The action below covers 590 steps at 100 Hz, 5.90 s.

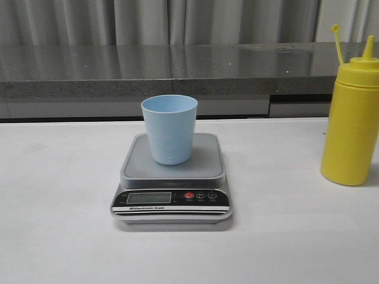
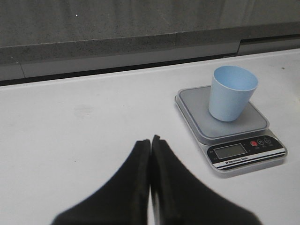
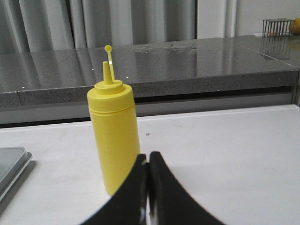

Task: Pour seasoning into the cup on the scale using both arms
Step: 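Raise the left gripper away from the cup, then reach the right gripper to the yellow squeeze bottle and grasp it, then lift the bottle and tilt its nozzle down over the cup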

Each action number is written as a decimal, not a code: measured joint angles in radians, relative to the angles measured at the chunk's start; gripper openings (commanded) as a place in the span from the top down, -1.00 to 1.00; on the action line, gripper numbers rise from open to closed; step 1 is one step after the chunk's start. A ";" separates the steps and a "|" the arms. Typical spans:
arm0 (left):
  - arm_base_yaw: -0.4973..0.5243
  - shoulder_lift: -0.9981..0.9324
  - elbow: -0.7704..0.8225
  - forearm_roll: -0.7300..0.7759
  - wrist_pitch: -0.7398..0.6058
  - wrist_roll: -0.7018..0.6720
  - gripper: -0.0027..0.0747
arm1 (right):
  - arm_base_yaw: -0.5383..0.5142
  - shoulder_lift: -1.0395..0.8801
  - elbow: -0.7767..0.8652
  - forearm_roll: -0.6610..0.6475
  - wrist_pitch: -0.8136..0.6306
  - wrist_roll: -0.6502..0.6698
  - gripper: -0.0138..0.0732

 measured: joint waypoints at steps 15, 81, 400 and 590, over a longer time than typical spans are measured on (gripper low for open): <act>0.000 -0.050 0.014 0.000 0.000 0.000 0.98 | 0.000 0.000 0.000 0.000 -0.019 0.000 0.84; 0.000 -0.052 0.014 0.000 0.000 0.000 0.98 | 0.000 0.283 -0.340 0.000 0.430 0.000 0.84; 0.001 -0.052 0.014 0.000 0.002 0.000 0.98 | 0.153 1.858 -0.470 0.093 -1.116 0.000 -0.31; 0.001 -0.052 0.014 0.000 0.002 0.000 0.98 | 0.446 1.467 -1.004 -0.945 0.327 0.000 -0.10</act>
